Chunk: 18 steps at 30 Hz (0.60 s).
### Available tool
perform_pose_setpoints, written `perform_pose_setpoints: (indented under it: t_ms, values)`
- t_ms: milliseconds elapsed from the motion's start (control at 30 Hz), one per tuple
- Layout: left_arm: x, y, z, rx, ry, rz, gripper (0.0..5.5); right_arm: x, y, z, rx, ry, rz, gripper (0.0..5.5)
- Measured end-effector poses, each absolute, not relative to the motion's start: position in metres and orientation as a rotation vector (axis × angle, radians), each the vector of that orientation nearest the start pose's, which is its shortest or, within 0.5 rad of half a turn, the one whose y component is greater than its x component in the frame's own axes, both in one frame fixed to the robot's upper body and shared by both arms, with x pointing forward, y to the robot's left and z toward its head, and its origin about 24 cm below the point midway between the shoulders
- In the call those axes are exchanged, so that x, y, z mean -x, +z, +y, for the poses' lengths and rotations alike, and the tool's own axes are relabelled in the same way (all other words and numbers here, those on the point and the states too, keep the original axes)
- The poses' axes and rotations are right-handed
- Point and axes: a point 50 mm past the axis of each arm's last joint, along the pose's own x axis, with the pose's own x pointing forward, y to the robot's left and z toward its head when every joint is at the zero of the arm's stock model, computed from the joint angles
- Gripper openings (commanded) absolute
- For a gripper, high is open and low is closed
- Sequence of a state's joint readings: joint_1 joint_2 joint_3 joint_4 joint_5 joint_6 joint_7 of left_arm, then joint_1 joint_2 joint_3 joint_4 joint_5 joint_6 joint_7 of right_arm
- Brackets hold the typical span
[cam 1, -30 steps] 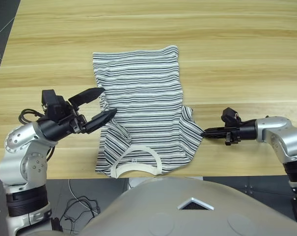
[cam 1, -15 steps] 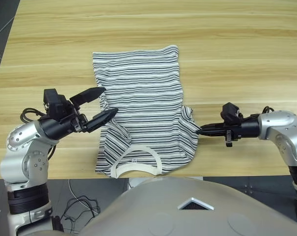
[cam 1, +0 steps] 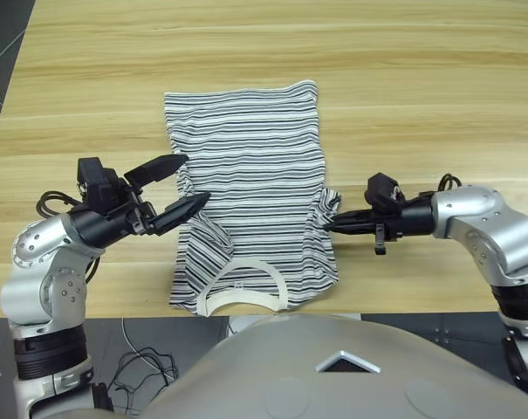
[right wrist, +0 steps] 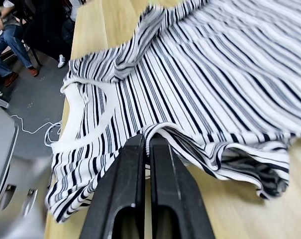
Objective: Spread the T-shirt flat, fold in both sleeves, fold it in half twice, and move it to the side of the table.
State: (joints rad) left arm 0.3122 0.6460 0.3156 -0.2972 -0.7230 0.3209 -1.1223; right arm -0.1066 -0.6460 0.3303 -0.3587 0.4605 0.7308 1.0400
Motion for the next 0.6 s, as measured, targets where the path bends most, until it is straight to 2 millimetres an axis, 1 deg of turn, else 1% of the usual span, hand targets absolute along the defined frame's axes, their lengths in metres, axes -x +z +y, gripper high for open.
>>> perform_pose_setpoints:
  t_ms: [100,200,433,500,600]
  values:
    - [-0.170,0.097,0.251,0.132,-0.978,0.158,3.89,-0.203,0.065,-0.116,0.032,1.442,0.603,0.11]
    - [-0.170,0.096,0.251,0.134,-0.981,0.160,3.89,-0.203,0.062,-0.107,0.042,1.458,0.608,0.11]
    - [-0.170,0.096,0.250,0.136,-0.982,0.159,3.89,-0.202,0.060,-0.090,0.041,1.502,0.600,0.11]
    - [-0.170,0.096,0.250,0.137,-0.984,0.159,3.89,-0.203,0.057,-0.084,0.048,1.510,0.605,0.11]
    - [-0.171,0.095,0.249,0.144,-0.990,0.160,3.89,-0.205,0.052,-0.081,0.041,1.495,0.622,0.11]
